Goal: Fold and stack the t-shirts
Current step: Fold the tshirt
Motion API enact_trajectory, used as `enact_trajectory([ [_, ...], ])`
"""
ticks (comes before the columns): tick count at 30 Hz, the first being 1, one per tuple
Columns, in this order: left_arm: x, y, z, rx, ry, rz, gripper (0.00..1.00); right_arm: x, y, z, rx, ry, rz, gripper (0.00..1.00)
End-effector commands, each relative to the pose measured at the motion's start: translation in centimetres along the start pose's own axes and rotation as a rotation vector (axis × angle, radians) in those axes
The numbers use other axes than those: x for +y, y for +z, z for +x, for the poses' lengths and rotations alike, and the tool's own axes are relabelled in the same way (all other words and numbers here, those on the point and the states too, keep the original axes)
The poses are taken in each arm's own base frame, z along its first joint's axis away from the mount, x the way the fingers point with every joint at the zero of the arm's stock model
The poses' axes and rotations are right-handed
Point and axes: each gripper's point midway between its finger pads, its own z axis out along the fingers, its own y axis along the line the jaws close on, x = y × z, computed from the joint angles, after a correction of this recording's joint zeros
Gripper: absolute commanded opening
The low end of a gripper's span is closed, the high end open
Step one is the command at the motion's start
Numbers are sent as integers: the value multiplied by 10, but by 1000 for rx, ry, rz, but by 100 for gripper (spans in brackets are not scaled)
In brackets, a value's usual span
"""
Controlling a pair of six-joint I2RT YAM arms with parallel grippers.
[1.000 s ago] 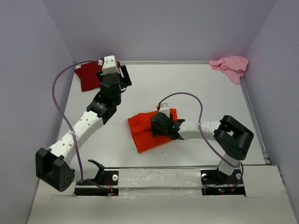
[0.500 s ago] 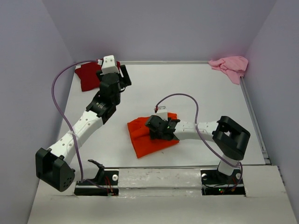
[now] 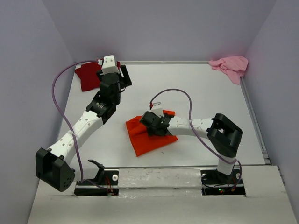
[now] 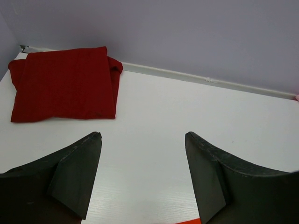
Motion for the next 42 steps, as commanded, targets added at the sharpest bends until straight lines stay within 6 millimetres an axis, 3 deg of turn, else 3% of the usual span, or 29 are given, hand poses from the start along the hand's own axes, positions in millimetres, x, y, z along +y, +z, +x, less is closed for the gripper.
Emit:
enact_trajectory([
  [1,0,-4,-18,-49,-29,9,82,-2,-20,-31,-69,9,3,75],
  [13,0,-3,-16,-46,-34,13,81,-1,-15,-56,-138,-38,70,77],
  [20,0,-3,-15,-42,-32,16,82,-4,3,-76,-156,-46,107,78],
  [25,-1,-3,-14,-39,-33,21,81,-14,26,-93,-162,-40,139,78],
  [30,-3,-3,-14,-37,-34,32,82,-12,36,-111,-187,-44,152,78],
  [37,-4,-4,-15,-38,-33,38,82,-15,72,-103,-151,-70,184,78],
  [42,-5,-4,-14,-35,-33,42,82,-42,102,-101,-103,-50,236,78],
])
